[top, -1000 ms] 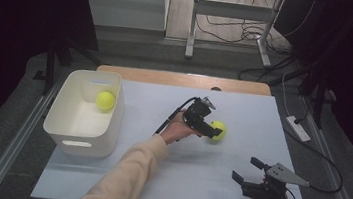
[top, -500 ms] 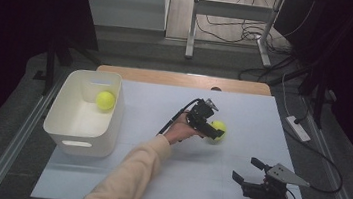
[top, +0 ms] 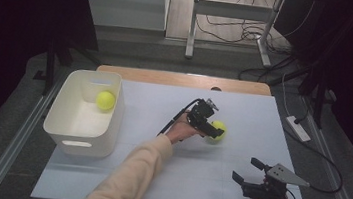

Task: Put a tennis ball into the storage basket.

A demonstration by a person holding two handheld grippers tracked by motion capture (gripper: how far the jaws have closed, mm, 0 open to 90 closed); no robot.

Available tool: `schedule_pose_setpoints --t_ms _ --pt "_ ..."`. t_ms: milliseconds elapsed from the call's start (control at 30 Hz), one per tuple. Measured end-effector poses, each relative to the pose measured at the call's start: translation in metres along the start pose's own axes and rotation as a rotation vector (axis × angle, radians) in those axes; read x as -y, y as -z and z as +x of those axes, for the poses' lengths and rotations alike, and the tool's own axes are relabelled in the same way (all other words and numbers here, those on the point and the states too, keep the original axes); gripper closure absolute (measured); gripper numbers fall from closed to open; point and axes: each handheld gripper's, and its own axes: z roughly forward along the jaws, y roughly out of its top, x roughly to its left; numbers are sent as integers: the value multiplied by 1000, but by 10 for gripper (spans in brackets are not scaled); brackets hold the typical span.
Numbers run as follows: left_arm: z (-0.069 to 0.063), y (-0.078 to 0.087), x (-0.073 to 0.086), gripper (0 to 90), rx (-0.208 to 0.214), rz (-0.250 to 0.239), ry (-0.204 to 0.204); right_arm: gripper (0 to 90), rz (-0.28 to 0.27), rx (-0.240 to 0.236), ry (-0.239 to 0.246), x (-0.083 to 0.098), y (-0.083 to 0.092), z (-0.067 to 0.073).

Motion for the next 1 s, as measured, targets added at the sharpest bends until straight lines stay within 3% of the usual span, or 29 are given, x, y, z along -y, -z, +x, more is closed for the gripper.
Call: schedule_pose_setpoints --t_ms 500,700,833,1000 --pt "2 -14 3 91 -5 28 0 91 -2 2 0 0 0 -1" --pt "2 -16 4 159 20 27 -1 92 -1 1 0 0 0 -1" --pt "1 -17 4 268 26 25 -8 92 -1 3 0 0 1 -1" --pt "-1 -15 3 280 17 36 -19 92 -1 4 -2 0 1 -1"
